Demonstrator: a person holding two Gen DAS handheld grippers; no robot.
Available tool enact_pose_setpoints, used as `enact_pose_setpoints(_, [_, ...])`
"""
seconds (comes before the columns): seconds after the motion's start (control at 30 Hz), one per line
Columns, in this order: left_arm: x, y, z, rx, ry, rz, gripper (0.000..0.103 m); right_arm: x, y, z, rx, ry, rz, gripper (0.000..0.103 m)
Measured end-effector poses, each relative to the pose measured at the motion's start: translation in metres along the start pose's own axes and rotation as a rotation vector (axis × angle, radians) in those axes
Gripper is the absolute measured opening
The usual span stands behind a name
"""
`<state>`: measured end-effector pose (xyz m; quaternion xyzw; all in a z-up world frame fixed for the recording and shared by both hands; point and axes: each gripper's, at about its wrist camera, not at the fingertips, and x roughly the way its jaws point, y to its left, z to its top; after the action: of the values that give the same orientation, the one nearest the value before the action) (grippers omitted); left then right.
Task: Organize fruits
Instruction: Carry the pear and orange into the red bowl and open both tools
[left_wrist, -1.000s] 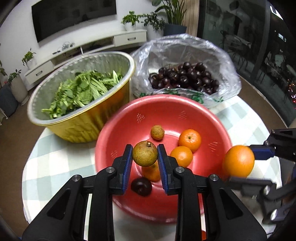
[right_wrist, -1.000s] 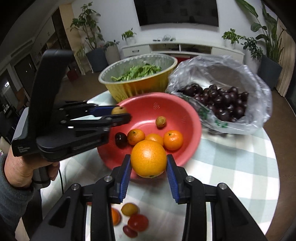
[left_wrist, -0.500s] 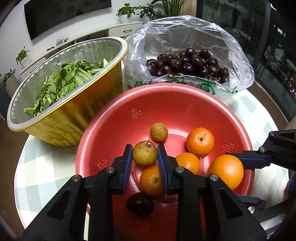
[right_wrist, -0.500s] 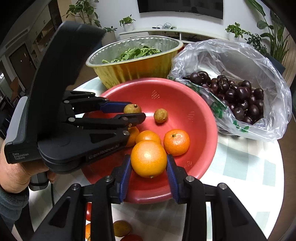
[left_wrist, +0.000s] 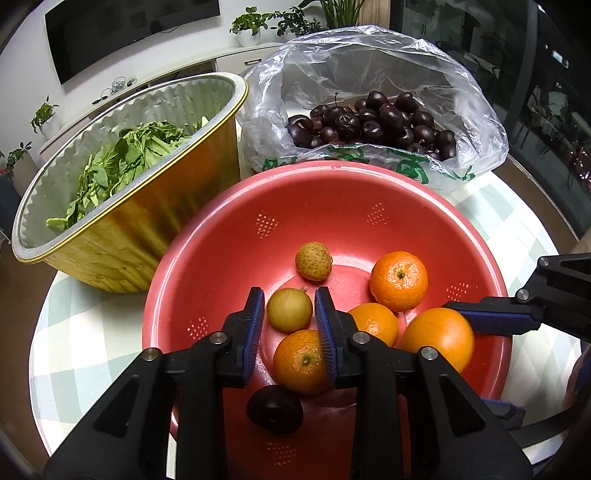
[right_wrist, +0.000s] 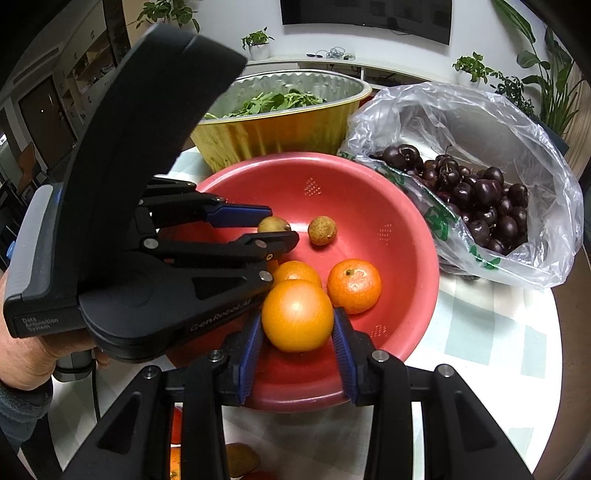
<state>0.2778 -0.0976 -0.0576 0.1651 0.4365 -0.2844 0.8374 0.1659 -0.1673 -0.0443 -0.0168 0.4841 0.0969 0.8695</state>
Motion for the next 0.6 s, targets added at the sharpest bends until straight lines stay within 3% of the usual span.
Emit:
enact_pose_setpoints(0.07, [-0.003, 0.001, 0.001, -0.011, -0.016, 0.011, 0.065, -0.001, 0.001, 0.0, -0.005, -0.004, 0.006, 0.047])
enact_pose_setpoints(0.1, [-0.008, 0.003, 0.001, -0.019, -0.033, 0.013, 0.07, -0.002, 0.001, -0.001, -0.007, -0.004, 0.011, 0.048])
enact_pose_setpoints(0.17, [-0.013, 0.004, 0.003, -0.026, -0.048, 0.0, 0.073, -0.005, 0.004, -0.003, -0.02, -0.01, 0.012, 0.054])
enact_pose_setpoints(0.43, [-0.046, -0.004, -0.002, -0.003, -0.087, 0.013, 0.073, -0.031, 0.003, -0.012, -0.011, -0.061, 0.018, 0.055])
enact_pose_setpoints(0.6, [-0.084, -0.005, -0.02, -0.039, -0.136, 0.005, 0.08, -0.064, -0.002, -0.032, 0.037, -0.121, 0.037, 0.056])
